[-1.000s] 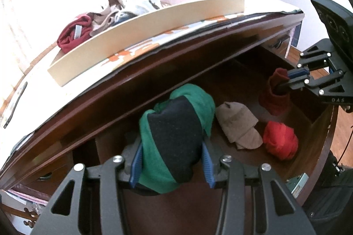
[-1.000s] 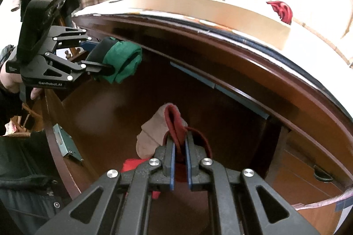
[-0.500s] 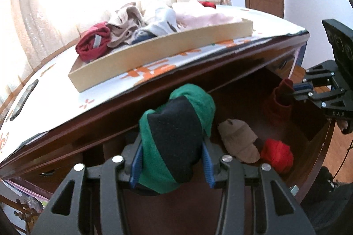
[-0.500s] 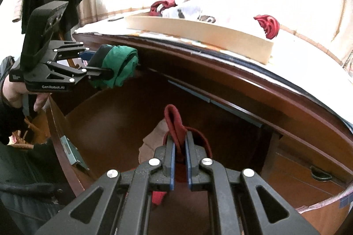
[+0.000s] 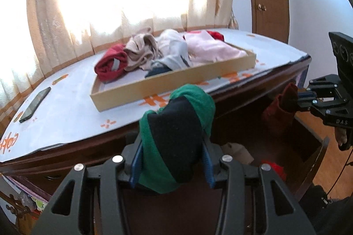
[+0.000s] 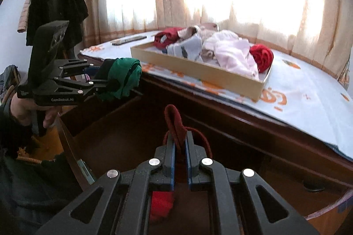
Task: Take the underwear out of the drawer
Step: 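Lift both garments out of the drawer and carry them over the tray, then lower both garments into the tray and open both grippers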
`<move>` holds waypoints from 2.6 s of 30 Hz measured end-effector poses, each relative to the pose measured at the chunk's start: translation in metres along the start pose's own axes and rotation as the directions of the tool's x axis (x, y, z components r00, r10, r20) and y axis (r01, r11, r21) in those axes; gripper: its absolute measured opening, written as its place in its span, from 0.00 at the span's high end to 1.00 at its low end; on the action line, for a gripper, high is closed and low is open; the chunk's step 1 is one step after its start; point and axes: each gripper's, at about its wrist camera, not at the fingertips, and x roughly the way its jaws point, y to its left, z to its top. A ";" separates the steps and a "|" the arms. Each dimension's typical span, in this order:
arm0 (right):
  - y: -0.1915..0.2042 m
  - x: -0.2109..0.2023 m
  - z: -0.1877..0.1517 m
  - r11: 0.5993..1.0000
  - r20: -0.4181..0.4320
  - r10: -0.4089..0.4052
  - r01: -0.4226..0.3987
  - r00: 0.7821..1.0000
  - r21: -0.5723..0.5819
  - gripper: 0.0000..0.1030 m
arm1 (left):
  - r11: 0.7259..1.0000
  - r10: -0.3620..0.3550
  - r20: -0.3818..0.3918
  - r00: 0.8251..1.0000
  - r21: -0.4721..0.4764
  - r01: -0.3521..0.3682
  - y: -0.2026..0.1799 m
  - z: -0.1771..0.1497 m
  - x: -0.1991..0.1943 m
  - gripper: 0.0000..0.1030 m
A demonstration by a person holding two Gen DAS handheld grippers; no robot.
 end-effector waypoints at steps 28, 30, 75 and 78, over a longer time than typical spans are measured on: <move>0.011 -0.023 0.072 0.997 0.140 0.019 -0.008 0.990 -0.077 0.92 | 0.998 0.060 0.149 0.987 -0.040 -0.055 0.033 0.048 -0.030 0.57; 0.010 -0.023 0.079 0.997 0.147 0.019 -0.007 0.989 -0.082 0.92 | 0.998 0.060 0.153 0.986 -0.041 -0.055 0.036 0.052 -0.030 0.57; -0.025 0.090 0.188 0.998 0.066 0.041 -0.044 0.997 0.042 0.92 | 0.997 0.057 0.000 0.998 -0.045 -0.057 0.087 0.105 0.069 0.57; -0.027 0.101 0.190 0.998 0.044 0.039 -0.042 0.998 0.055 0.92 | 0.998 0.057 -0.010 0.998 -0.035 -0.057 0.085 0.102 0.073 0.56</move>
